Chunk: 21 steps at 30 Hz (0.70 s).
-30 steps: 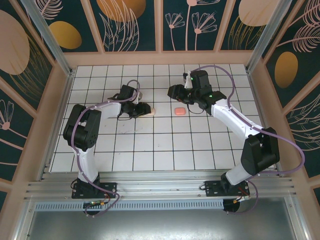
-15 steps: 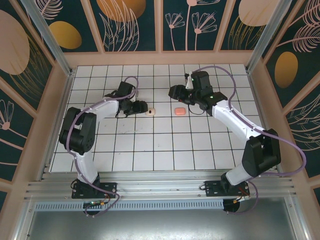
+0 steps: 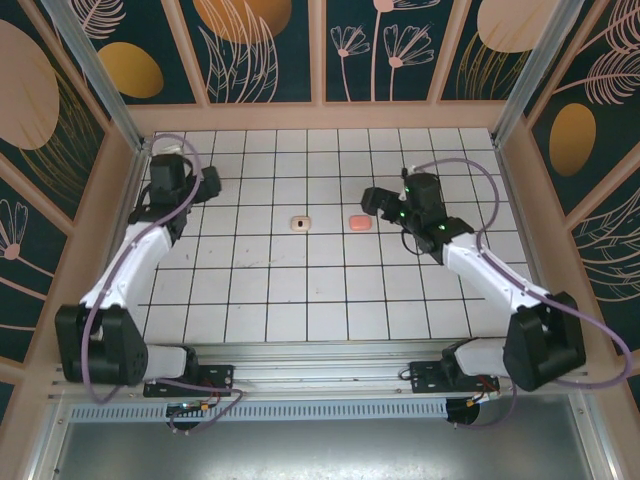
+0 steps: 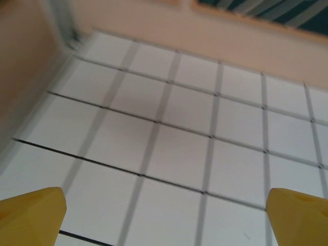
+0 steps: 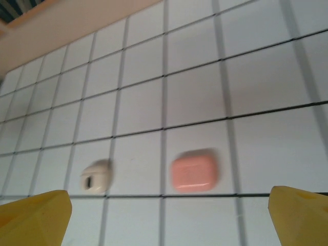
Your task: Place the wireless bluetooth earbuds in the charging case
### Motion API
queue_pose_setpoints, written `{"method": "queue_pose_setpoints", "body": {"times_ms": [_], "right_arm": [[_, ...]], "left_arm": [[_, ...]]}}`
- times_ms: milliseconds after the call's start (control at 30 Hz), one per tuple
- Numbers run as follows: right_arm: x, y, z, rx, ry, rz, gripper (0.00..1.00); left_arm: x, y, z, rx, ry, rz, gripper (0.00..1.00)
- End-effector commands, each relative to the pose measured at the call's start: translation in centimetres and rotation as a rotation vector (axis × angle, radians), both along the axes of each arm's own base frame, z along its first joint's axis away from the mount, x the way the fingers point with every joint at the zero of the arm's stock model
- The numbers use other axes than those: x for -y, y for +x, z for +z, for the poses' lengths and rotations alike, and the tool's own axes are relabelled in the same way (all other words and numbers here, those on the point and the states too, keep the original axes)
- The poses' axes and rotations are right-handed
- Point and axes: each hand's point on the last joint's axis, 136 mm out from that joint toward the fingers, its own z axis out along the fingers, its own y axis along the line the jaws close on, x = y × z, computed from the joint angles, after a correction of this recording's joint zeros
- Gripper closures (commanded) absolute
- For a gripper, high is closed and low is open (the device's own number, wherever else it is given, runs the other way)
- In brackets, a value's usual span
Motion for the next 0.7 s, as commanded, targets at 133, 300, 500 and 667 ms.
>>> {"method": "queue_pose_setpoints", "body": {"times_ms": [133, 300, 500, 667], "right_arm": [[10.5, 0.4, 1.6, 0.297, -0.153, -0.263, 0.01], [14.4, 0.1, -1.1, 0.311, -0.233, -0.327, 0.01], [16.6, -1.2, -3.9, 0.287, -0.303, -0.382, 0.01], [18.1, -2.3, -5.2, 0.309, -0.322, -0.431, 0.01]], "left_arm": [[-7.1, -4.2, -0.4, 0.274, 0.184, 0.299, 0.01], [-6.1, -5.9, -5.0, 0.346, 0.102, 0.262, 0.01], [-5.1, -6.7, -7.4, 0.415, 0.077, 0.201, 0.01], [-4.4, -5.6, -7.2, 0.434, 0.135, 0.141, 0.01]]}}
